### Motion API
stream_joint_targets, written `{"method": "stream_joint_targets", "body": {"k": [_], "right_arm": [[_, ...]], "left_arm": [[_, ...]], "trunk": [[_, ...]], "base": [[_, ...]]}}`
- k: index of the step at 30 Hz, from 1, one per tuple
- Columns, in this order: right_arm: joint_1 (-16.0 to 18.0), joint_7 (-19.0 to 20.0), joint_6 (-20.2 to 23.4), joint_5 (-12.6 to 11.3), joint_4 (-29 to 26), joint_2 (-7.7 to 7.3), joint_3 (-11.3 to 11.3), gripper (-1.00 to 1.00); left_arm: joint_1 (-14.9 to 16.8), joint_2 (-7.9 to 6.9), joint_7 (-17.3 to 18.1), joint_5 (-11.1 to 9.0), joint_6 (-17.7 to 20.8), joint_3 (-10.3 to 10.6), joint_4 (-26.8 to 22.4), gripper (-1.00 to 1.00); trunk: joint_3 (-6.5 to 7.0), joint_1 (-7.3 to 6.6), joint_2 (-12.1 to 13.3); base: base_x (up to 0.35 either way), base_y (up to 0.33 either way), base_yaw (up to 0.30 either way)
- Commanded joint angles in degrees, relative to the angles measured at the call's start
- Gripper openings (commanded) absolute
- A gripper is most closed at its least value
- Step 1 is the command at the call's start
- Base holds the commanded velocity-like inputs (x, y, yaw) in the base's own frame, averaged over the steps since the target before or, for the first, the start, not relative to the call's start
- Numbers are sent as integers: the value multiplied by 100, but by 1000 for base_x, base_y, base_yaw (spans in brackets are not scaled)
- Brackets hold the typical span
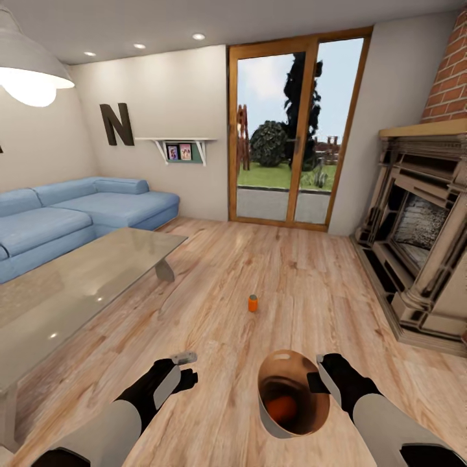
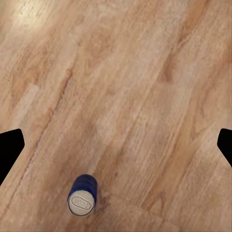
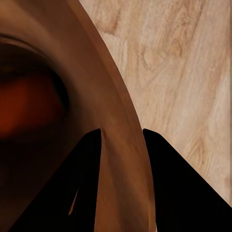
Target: Put the three can of soda from the living room inside the tash can in the kitchen.
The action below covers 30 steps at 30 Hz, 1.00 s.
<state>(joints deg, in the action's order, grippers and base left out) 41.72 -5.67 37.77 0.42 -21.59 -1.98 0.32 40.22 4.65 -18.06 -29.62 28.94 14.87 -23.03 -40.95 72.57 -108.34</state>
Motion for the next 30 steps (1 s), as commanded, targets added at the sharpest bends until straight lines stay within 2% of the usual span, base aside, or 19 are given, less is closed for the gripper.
{"method": "stream_joint_targets", "body": {"k": [1,19,21,24,26,29,30], "right_arm": [[2,31,-6,-60,-3,0,-13,-100],[6,26,66,-54,-50,-28,-18,-100],[16,25,135,-48,-65,-30,-16,-100],[114,25,497,-55,-84,-43,-25,-100],[331,33,871,-87,-82,-173,-69,-100],[439,67,1018,-100,-82,-379,-93,-100],[504,165,1079,-108,-77,-558,-104,-100]], "left_arm": [[1,0,1,0,-1,1,0,100],[-2,4,12,0,-2,3,0,100],[-2,6,12,0,-2,4,0,100],[-1,8,19,0,3,2,0,100],[1,9,24,0,12,0,0,100],[2,5,31,0,24,-1,0,100],[3,3,36,0,34,-1,0,100]], "trunk": [[1,0,0],[1,0,0],[1,0,0],[1,0,0],[1,0,0],[1,0,0],[1,0,0]], "base": [[-40,-23,0],[-30,-4,0],[-2,0,0],[-1,0,0],[0,0,0],[0,0,0],[0,0,0]]}}
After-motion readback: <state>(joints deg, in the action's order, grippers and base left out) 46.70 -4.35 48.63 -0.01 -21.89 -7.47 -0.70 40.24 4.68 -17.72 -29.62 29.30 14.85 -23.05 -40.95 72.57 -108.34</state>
